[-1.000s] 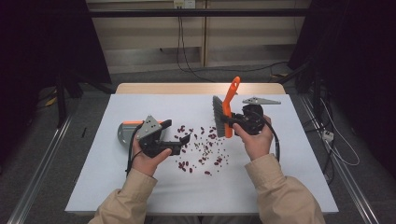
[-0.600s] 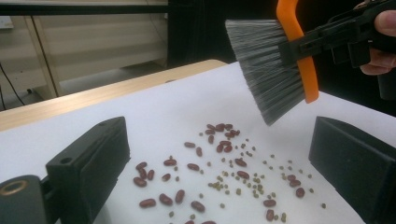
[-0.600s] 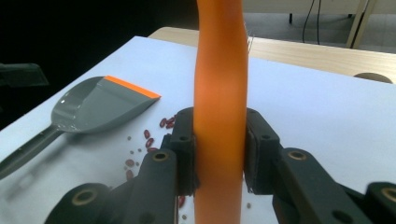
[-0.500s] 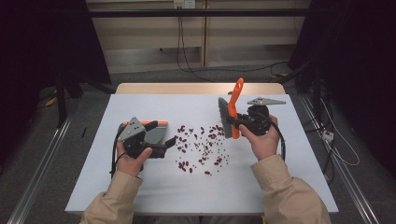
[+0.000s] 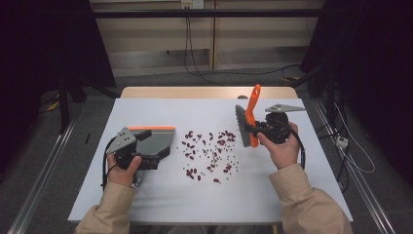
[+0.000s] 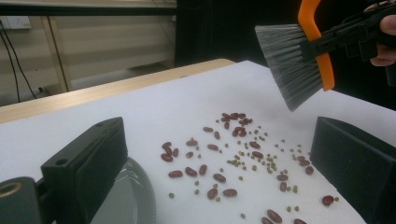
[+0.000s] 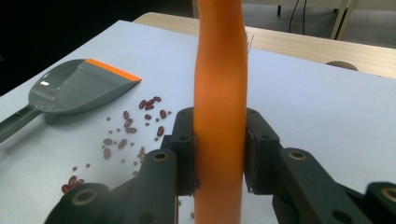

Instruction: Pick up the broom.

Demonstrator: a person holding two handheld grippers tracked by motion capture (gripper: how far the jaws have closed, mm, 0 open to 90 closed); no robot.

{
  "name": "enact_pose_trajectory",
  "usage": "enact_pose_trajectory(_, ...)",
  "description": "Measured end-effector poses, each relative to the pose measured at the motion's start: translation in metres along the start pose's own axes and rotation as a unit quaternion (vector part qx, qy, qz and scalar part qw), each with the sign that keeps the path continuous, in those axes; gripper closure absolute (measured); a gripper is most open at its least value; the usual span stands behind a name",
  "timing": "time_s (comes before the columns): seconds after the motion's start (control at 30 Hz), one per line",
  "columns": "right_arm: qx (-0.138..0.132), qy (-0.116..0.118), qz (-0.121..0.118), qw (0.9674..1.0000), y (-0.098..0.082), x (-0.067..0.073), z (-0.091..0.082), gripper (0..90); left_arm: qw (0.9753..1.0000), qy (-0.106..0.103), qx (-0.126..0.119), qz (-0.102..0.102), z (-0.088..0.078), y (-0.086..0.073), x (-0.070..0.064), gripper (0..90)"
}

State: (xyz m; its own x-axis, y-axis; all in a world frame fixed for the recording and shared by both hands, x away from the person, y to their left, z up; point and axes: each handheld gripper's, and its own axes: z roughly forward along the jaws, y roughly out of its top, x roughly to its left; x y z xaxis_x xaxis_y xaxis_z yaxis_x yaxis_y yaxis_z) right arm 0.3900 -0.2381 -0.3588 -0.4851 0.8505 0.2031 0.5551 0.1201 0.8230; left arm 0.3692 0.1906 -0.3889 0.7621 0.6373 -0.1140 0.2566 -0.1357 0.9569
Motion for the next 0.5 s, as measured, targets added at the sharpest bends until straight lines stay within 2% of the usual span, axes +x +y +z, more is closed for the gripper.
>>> enact_pose_trajectory(0.3, 0.023, -0.007, 0.013, 0.9996, -0.01, -0.012, -0.002, 70.0, 0.9999, -0.001, 0.007, -0.009, -0.008, -0.009, 0.009, 3.9)
enact_pose_trajectory(0.4, 0.035, -0.016, 0.007, 0.9992, -0.012, -0.014, -0.002, 70.0, 0.9999, -0.001, 0.015, -0.007, -0.009, -0.012, 0.012, 3.9)
enact_pose_trajectory(0.5, 0.048, -0.015, 0.012, 0.9987, -0.013, -0.017, -0.003, 70.0, 0.9998, -0.001, 0.018, -0.01, -0.01, -0.015, 0.014, 3.9)
